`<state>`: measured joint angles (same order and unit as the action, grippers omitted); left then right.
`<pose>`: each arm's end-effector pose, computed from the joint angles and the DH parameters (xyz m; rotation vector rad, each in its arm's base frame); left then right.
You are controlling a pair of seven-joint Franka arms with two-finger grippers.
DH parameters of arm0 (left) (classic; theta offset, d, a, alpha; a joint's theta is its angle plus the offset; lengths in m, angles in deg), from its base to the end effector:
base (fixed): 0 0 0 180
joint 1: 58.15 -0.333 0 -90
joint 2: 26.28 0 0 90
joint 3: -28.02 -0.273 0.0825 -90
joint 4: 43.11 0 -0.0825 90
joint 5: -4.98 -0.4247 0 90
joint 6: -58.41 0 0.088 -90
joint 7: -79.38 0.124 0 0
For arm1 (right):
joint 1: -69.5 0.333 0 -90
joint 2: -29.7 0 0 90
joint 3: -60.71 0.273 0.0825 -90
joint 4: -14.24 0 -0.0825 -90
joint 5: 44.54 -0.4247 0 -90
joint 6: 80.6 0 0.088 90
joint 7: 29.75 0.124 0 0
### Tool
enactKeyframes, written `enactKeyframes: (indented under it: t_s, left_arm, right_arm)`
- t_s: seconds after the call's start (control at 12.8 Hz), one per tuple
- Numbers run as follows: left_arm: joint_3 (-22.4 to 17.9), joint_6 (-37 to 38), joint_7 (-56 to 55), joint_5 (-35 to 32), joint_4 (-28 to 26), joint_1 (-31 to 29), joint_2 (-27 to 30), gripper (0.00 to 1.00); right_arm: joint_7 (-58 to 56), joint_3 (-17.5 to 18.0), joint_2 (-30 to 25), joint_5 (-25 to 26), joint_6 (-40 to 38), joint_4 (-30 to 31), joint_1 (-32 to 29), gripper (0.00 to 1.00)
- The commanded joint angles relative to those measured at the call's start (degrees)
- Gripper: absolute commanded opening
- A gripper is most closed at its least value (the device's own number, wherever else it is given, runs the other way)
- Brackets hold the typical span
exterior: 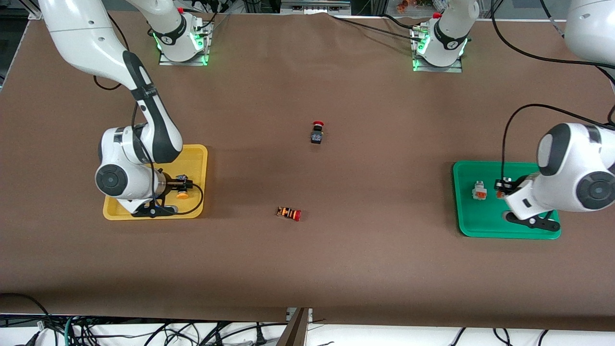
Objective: Place green and yellow buttons in trays
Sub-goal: 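Carry yellow to the yellow tray while the left gripper carries white to green, then open the right gripper over the yellow tray while the left gripper opens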
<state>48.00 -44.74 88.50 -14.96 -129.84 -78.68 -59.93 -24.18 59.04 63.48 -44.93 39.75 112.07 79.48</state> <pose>0.6784 0.0620 0.2458 -2.9844 0.3677 0.4074 0.6478 0.0954 0.1551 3.0915 0.0729 -0.3001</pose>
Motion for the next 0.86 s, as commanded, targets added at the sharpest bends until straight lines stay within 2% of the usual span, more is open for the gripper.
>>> enactKeyframes:
  t_s: [0.0, 0.16, 0.24, 0.31, 0.39, 0.47, 0.55, 0.71, 0.78]
  left_arm:
    - [0.8, -11.9, 9.2, -4.0, -4.5, -6.3, -2.1, 0.03]
    - [0.9, -18.0, 10.0, -4.4, -8.0, -8.6, -3.2, 0.07]
    - [0.8, -20.3, 10.0, -4.3, -9.8, -8.9, -3.3, 0.12]
    - [0.9, -21.9, 9.9, -4.1, -11.1, -10.4, -4.0, 0.12]
    - [0.9, -22.3, 9.9, -4.0, -11.3, -11.0, -4.3, 0.19]
    - [0.9, -22.3, 9.9, -3.8, -11.2, -11.0, -4.3, 0.55]
    - [1.0, -21.9, 10.0, -3.4, -11.1, -11.0, -4.1, 1.00]
    - [2.2, -19.9, 9.8, -3.2, -10.7, -10.9, -1.4, 1.00]
    - [4.0, -18.1, 9.9, -3.3, -10.2, -11.0, 0.6, 1.00]
  right_arm:
    - [-1.0, -0.1, -4.9, 0.4, -5.0, -2.9, -0.4, 0.99]
    - [-0.8, -0.1, -7.9, 0.4, -8.4, -5.0, -0.6, 0.99]
    - [-0.6, 0.0, -10.3, 0.3, -8.6, -4.8, -0.7, 0.99]
    - [-0.1, 0.0, -13.4, -0.1, -10.0, -4.4, -0.9, 1.00]
    - [-0.1, 0.1, -16.6, -0.3, -13.9, -4.5, -1.4, 1.00]
    - [0.1, 0.6, -19.3, -0.3, -17.2, -4.4, -1.4, 1.00]
    - [0.0, 1.1, -21.1, -0.2, -18.8, -4.4, -1.4, 1.00]
    - [-0.7, 1.4, -24.0, -0.5, -21.6, -4.4, -2.4, 1.00]
    - [-0.7, 1.3, -26.0, -0.3, -23.1, -4.7, -3.2, 1.00]
